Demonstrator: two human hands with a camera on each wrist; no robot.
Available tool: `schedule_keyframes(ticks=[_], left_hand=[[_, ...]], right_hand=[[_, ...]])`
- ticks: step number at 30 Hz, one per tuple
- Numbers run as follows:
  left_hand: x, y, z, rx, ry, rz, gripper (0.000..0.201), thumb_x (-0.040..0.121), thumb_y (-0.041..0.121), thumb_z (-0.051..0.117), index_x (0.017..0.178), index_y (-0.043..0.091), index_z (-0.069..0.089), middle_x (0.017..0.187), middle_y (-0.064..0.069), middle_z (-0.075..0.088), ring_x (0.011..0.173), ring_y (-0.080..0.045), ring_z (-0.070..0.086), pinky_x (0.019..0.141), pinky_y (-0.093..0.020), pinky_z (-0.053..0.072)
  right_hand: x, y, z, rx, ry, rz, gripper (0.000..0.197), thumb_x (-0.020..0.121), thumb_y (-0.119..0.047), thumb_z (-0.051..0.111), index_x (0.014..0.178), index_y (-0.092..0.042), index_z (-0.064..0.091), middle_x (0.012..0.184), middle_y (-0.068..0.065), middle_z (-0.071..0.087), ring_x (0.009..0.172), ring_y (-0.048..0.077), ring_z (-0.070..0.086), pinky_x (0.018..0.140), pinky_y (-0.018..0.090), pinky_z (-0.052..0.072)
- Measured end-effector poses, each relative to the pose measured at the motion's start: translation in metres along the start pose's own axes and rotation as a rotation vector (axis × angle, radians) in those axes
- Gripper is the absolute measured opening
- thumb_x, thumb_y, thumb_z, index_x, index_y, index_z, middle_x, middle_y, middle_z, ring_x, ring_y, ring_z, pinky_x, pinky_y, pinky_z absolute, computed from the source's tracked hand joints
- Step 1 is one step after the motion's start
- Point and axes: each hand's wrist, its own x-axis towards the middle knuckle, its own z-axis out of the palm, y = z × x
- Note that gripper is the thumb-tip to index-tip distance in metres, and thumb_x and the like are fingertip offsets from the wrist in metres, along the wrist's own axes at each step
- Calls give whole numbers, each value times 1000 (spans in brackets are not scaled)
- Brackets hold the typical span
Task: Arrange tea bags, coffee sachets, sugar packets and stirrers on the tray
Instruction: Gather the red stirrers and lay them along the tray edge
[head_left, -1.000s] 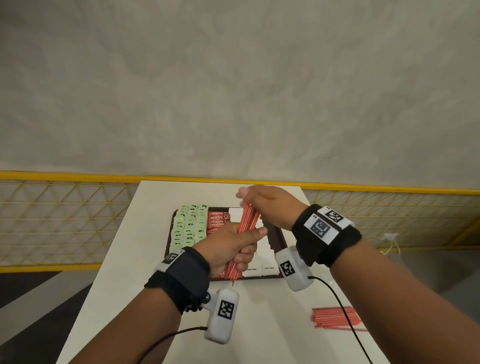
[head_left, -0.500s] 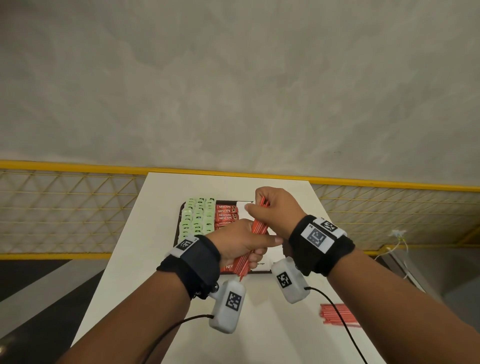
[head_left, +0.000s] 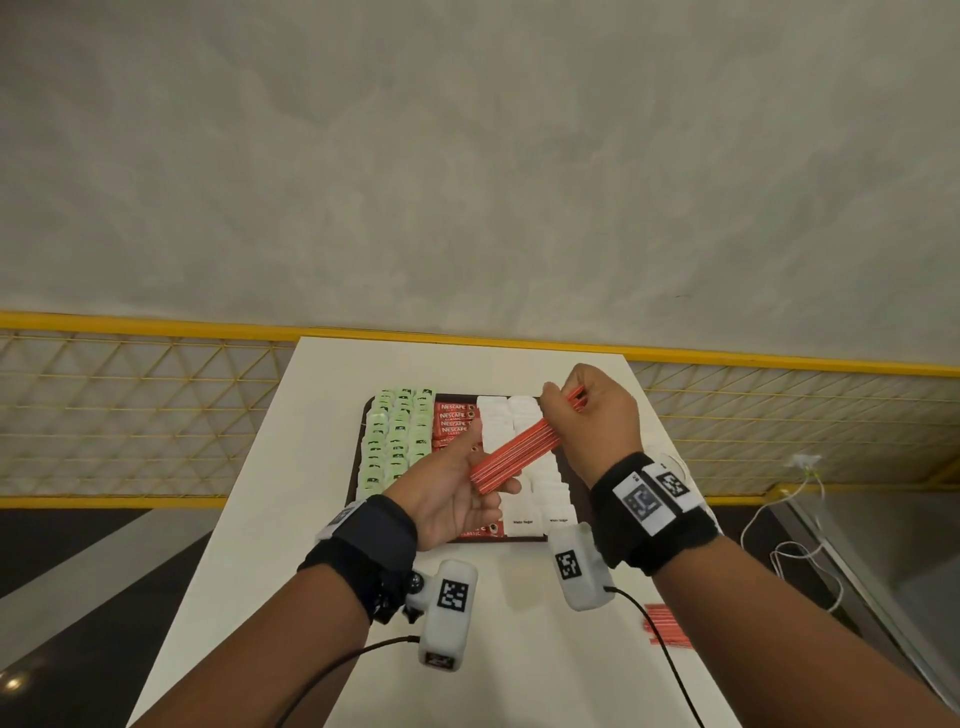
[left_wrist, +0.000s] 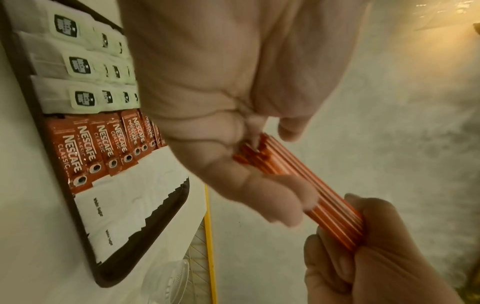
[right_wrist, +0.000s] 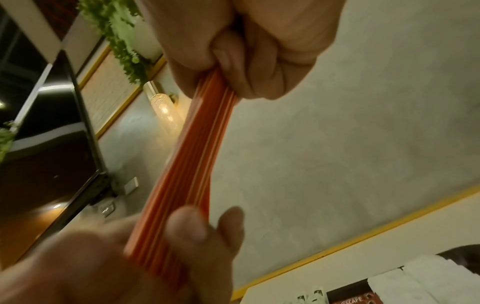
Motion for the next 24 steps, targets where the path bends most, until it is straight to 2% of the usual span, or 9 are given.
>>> schedule_keyframes(ticks=[3, 6, 9, 13, 18, 20, 21, 23, 24], left_hand=[[4, -3, 1, -64, 93, -36, 61, 101, 52, 41, 120, -3, 59, 84, -14, 68, 47, -11, 55, 46, -24, 56], [6, -4, 2, -78, 139, -73, 55, 102, 47, 42, 112, -3, 63, 81, -13, 68, 45, -10, 55, 43, -22, 54], [7, -3, 5, -15, 167, -117, 49, 99, 48, 46, 95, 4, 66, 76, -9, 68, 43, -8, 50, 33, -15, 42], [8, -1, 3, -53, 135, -150, 39, 100, 42, 46, 86, 8, 58, 67, -4, 57, 37, -3, 38, 27, -12, 25], [11, -3, -4, -17, 169, -114, 34, 101, 36, 46, 81, 10, 52, 57, 0, 49, 33, -3, 31, 27, -12, 22], [13, -2, -7, -20, 173, -84, 35, 101, 36, 46, 80, 9, 52, 56, 0, 50, 33, -3, 31, 28, -12, 22], [14, -2, -9, -28, 172, -65, 35, 102, 36, 46, 80, 9, 52, 57, 0, 50, 33, -3, 31, 28, -13, 22], [14, 1, -12, -35, 179, -22, 35, 102, 34, 45, 80, 9, 53, 57, 0, 51, 33, -3, 32, 29, -13, 22], [14, 2, -13, -28, 190, -2, 35, 102, 34, 45, 80, 8, 54, 56, 0, 51, 34, -3, 33, 29, -13, 21]], right_hand=[[-12, -3, 9, 7, -29, -79, 35, 91, -29, 62, 65, -13, 45, 56, -1, 49, 53, 16, 49, 54, 32, 46], [-18, -8, 17, -62, -83, -183, 36, 93, -38, 58, 64, -23, 42, 57, -7, 47, 54, 11, 48, 54, 31, 44], [-21, -13, 24, -150, -121, -292, 35, 97, -38, 53, 68, -22, 41, 61, -8, 42, 59, 10, 44, 57, 29, 39], [-17, -13, 26, -160, -146, -282, 40, 100, -40, 46, 72, -11, 47, 63, -2, 45, 61, 14, 46, 58, 29, 39], [-14, -7, 29, -210, -207, -301, 34, 99, -44, 45, 75, -20, 49, 67, -8, 48, 64, 8, 48, 59, 28, 40], [-12, -9, 28, -235, -246, -303, 29, 97, -50, 44, 85, -26, 55, 80, -13, 55, 71, 4, 50, 65, 25, 41], [-11, -11, 27, -234, -258, -314, 33, 95, -55, 41, 96, -27, 59, 92, -15, 59, 78, 1, 52, 72, 25, 42], [-7, -14, 23, -200, -232, -347, 53, 94, -59, 30, 120, -24, 60, 121, -11, 60, 107, 5, 53, 93, 29, 41], [-5, -16, 20, -171, -209, -350, 59, 95, -59, 25, 129, -23, 57, 134, -8, 56, 122, 8, 48, 104, 29, 36]])
